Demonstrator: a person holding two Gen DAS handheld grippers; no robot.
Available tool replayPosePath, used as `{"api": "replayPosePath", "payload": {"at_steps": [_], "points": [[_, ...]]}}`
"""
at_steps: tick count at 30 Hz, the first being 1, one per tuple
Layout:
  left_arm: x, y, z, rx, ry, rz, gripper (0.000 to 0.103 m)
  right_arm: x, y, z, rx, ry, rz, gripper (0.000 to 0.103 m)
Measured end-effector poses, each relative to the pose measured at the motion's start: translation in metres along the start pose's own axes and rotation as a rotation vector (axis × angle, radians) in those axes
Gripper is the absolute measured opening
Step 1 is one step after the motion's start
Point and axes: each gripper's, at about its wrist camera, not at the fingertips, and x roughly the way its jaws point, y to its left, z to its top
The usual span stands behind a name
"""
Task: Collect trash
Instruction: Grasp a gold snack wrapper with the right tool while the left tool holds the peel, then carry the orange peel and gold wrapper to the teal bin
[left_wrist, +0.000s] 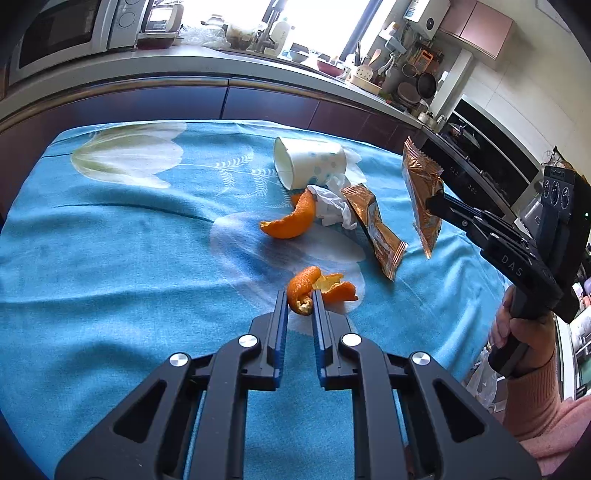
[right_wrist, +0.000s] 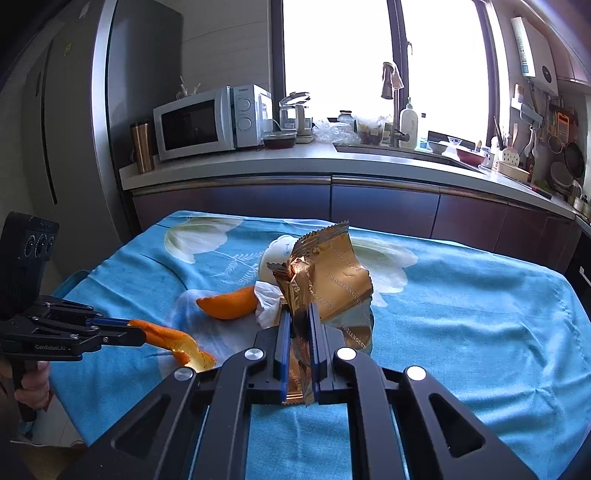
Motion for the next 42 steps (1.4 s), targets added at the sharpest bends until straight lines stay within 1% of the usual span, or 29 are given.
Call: {"api": "replayPosePath", "payload": {"at_steps": [4,7,23,37,42], "points": [[-0.013,0.007,-0.004,-0.014,-0.02,0.009,0.013,-0.006,0.012,0.006,0.002,-0.023,0.068,0.008],[-0.023,0.013,-0.008,-0.023,-0.032,0.021,0.013,-0.008,0.024,0.007,-0.014,-0.032,0.099,0.008],[-0.083,0.048,-0.03,-0.087,-0.113,0.094,0.013,0.006,0.094,0.014,-0.089,-0.027,0.29,0.008],[-0.146,0.084,-0.05,-0.156,-0.204,0.19,0.013,0.017,0.157,0.029,-0.162,-0.028,0.45,0.008],[-0.169,0.1,-0.06,-0.187,-0.233,0.227,0.013,0.024,0.181,0.032,-0.192,-0.016,0.503,0.008]]}}
